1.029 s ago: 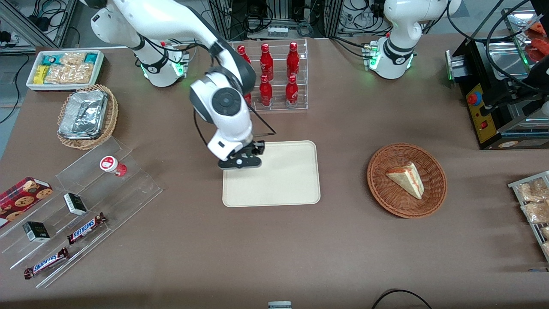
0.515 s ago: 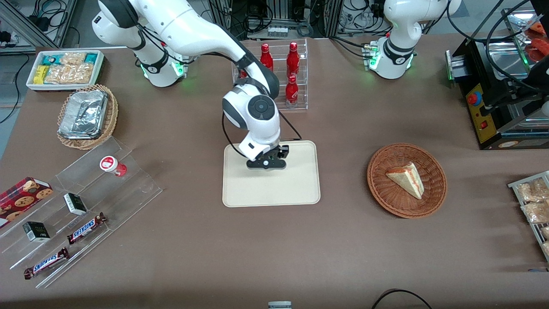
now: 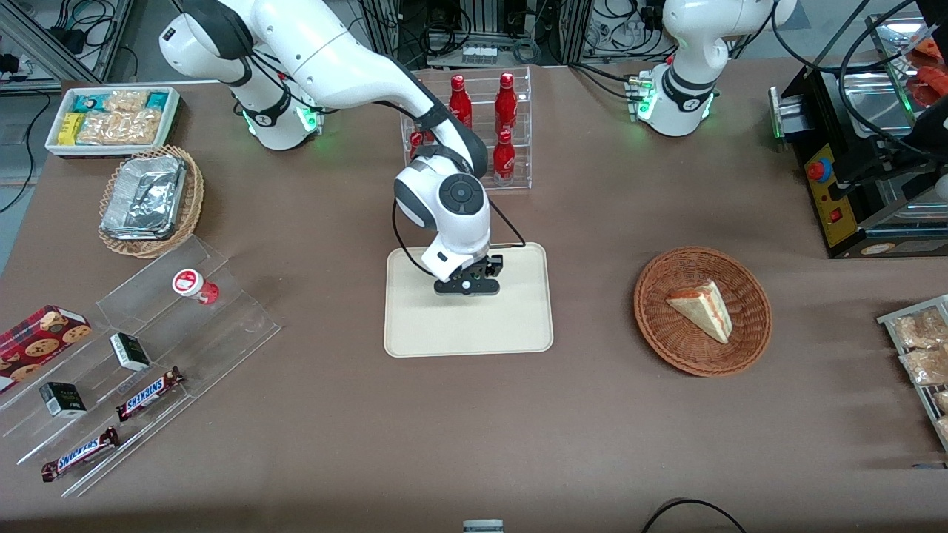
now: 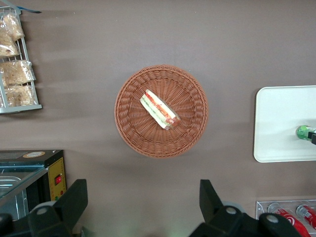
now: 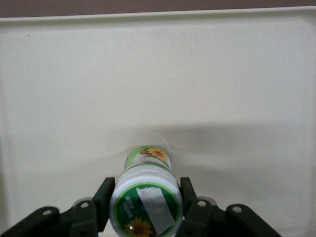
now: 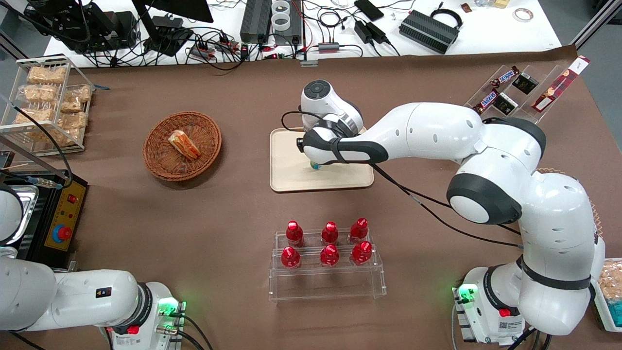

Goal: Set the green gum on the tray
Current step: 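Lower the gum tub onto the tray and open the right gripper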

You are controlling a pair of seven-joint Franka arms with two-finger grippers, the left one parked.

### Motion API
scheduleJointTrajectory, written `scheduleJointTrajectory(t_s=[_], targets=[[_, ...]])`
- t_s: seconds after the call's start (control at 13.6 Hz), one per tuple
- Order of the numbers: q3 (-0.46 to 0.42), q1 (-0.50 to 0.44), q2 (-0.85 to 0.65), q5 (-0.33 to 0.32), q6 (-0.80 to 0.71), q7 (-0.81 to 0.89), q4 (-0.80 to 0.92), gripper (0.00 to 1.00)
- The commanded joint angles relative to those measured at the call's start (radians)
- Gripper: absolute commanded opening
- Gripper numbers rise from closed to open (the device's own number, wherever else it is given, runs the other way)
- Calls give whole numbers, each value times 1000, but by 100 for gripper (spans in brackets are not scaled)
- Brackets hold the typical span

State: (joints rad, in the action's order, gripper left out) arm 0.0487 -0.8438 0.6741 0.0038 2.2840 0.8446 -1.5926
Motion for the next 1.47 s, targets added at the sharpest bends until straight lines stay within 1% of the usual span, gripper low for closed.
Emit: scheduleJointTrajectory(t_s=[0.0,0.07,0.15,0.22,0.37,0.44,0.51,0.66,0.81,1.1,1.25,1.32,1.4], targets=[[11,-9,19,-28,5,30,26,24],[11,-9,21,-28,6,30,26,28],[11,-9,21,-28,6,30,25,58],[11,-9,21,-28,6,30,23,78],[11,-9,19,-28,6,31,23,83],[11,-9,19,-28,6,31,23,88],[11,-6,16,-28,6,30,23,99],[10,0,6,-25,-3,28,23,99],[11,11,-60,-21,-36,21,8,99],[10,49,-229,-18,-239,7,-18,99],[8,78,-327,-12,-309,-28,-47,99],[7,113,-381,22,-345,-74,-62,99],[7,152,-431,82,-351,-100,-85,99]])
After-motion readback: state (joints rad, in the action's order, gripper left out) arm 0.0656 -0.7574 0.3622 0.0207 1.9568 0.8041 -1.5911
